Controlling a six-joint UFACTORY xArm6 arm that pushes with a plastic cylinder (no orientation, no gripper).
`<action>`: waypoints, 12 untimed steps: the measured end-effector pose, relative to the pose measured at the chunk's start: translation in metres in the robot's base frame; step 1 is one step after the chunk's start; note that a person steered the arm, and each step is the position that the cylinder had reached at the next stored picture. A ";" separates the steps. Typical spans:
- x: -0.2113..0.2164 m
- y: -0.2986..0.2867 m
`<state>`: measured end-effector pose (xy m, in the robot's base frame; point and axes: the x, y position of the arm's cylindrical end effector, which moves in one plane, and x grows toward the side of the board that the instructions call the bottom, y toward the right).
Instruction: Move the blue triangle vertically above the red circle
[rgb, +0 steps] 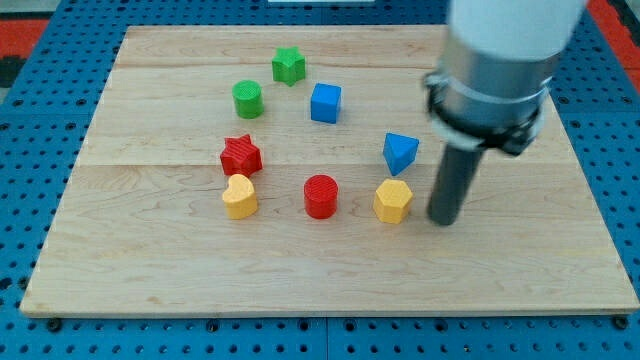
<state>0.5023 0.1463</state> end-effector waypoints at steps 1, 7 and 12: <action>-0.023 -0.007; -0.077 -0.048; -0.092 -0.043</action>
<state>0.4106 0.1031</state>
